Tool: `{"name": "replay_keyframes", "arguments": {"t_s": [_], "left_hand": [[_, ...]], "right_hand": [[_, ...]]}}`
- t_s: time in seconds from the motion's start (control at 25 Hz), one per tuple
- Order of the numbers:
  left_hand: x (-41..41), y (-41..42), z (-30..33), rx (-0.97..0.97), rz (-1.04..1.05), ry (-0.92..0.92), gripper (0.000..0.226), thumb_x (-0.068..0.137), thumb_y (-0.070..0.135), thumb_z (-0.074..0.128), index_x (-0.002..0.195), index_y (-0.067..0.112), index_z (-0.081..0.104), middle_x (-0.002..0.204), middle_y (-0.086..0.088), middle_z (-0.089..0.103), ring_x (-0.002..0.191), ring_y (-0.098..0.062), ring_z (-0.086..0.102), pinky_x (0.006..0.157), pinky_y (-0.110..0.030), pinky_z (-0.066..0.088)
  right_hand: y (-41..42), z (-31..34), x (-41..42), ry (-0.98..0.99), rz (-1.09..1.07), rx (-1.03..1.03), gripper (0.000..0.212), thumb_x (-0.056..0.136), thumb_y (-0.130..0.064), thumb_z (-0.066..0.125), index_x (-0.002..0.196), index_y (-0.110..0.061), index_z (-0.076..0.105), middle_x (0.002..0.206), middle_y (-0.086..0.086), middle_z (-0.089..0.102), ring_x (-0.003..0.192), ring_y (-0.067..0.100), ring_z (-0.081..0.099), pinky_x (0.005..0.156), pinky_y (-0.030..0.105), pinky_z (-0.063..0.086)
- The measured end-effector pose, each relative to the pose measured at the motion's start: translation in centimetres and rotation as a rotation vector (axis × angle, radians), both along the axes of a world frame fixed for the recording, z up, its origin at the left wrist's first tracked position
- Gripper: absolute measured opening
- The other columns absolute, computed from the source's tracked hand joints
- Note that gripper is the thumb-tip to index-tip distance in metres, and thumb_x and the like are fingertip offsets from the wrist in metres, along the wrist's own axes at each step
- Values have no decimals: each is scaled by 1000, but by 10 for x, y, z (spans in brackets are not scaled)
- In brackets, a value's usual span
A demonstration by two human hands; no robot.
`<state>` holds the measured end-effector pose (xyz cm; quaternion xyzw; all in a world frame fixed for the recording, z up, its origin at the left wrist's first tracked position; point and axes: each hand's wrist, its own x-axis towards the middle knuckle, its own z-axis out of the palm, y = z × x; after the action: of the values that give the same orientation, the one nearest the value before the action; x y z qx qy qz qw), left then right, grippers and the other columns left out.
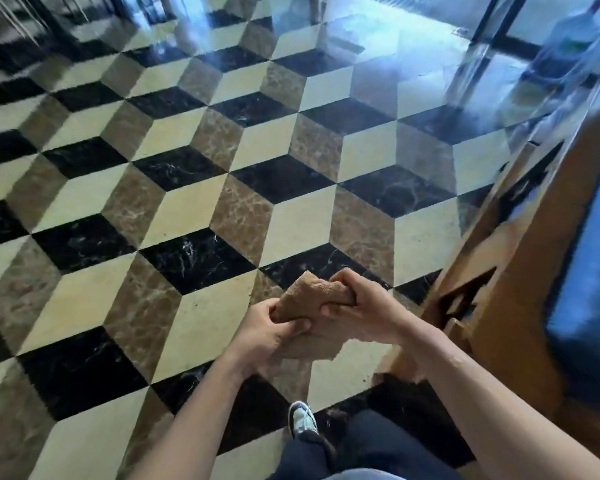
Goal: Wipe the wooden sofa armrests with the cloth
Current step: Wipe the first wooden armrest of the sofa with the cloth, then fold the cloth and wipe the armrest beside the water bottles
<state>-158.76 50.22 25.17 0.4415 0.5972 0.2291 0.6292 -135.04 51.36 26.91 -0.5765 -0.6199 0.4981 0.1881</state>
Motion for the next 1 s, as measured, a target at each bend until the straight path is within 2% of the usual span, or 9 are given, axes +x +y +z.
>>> {"name": "replay_keyframes", "arguments": {"t_s": [0.12,0.24,0.4,0.52,0.56,0.6,0.72,0.8,1.0], "left_hand": [[37,86,-6,31,-115,-53,32,77,3,86,106,9,73,95,-13,81,87,-24,75,73,-36,60],[87,175,-13,60,-185,-97,34,81,-7,77,110,7,67,103,-22,78,94,-33,74,79,-46,60],[146,309,0,236,-281,-8,35,77,10,80,109,19,71,101,-10,81,93,-25,78,71,-35,63],[199,418,20,317,-338,-3,25,84,14,82,107,20,73,96,-13,80,87,-31,77,72,-46,63],[218,451,26,352,-359,19,21,87,12,81,104,21,73,93,-13,80,87,-30,77,74,-45,62],[237,478,32,380,-355,24,19,87,12,81,101,22,73,91,-12,79,85,-27,76,74,-42,61],[304,554,38,351,-348,-25,16,77,31,82,91,25,77,84,-12,78,73,-13,72,63,-27,58],[354,612,27,261,-430,-56,26,69,36,90,89,23,80,81,-10,79,69,-8,70,57,-21,55],[486,762,-18,82,-626,-78,37,54,16,98,86,9,80,71,-3,78,63,-10,69,55,-18,52]], "right_hand": [[50,-9,40,-7,-72,-10,35,97,-31,71,111,-46,43,93,-10,59,81,11,58,70,33,50],[119,-22,86,179,-145,-115,44,95,-21,73,106,-50,42,97,-1,58,83,11,57,72,34,51],[242,-34,132,330,-246,-164,78,79,-45,86,144,-38,45,116,-9,68,96,-7,69,83,20,59],[348,-25,168,361,-410,-98,43,85,-49,80,112,-17,73,105,14,77,91,15,72,89,52,62],[376,-18,181,374,-490,-48,26,88,-44,78,100,-21,74,98,13,77,85,16,70,84,52,61],[400,-9,195,378,-551,14,11,92,-38,76,93,-28,71,90,4,75,81,11,66,78,45,60],[466,11,252,344,-661,155,10,94,-31,73,92,-34,64,84,-15,66,77,0,58,76,22,48],[511,13,303,331,-757,183,9,94,-30,72,95,-31,64,84,-15,66,78,-1,58,77,21,47],[625,1,430,399,-1082,192,12,100,-19,70,111,-15,70,102,2,76,90,2,68,85,19,54]]}}
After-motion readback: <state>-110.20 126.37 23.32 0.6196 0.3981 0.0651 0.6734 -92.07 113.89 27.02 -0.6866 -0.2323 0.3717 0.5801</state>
